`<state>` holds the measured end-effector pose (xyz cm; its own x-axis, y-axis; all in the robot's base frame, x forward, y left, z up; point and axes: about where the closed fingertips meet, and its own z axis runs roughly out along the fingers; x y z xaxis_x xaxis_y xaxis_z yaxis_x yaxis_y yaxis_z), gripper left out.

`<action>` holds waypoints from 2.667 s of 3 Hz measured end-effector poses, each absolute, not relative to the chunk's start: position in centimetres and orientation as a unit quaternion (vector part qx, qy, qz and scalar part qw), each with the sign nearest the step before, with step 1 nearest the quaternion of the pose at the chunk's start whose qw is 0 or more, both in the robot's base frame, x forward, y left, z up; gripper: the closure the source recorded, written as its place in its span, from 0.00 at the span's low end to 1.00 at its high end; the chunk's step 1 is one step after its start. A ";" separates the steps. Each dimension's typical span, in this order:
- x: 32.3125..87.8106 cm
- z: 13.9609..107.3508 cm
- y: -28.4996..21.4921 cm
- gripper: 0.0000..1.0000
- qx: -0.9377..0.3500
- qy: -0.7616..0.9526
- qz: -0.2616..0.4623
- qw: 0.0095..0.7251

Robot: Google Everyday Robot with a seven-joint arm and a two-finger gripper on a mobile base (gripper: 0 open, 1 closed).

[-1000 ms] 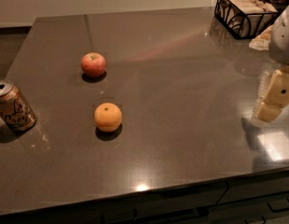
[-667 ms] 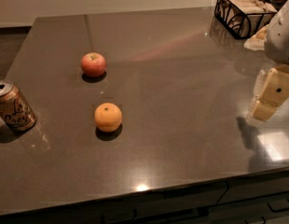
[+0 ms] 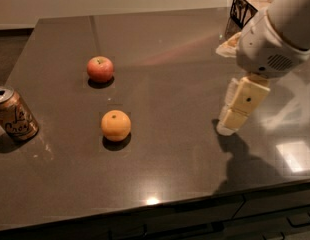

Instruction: Move orange near apple

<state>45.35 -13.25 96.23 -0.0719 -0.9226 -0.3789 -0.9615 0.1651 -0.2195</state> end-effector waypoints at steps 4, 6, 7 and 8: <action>47.0 89.8 0.6 0.00 -0.697 0.670 0.113 0.229; 46.1 87.4 5.9 0.00 -0.724 0.640 0.123 0.225; 45.4 86.7 7.6 0.00 -0.737 0.627 0.124 0.220; 45.3 86.0 8.6 0.17 -0.743 0.623 0.122 0.214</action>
Offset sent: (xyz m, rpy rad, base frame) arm 0.0185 0.1088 -0.0495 0.1096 0.0706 0.1471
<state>45.26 8.58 85.97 0.1940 -0.8734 -0.4466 -0.9773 -0.1324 -0.1656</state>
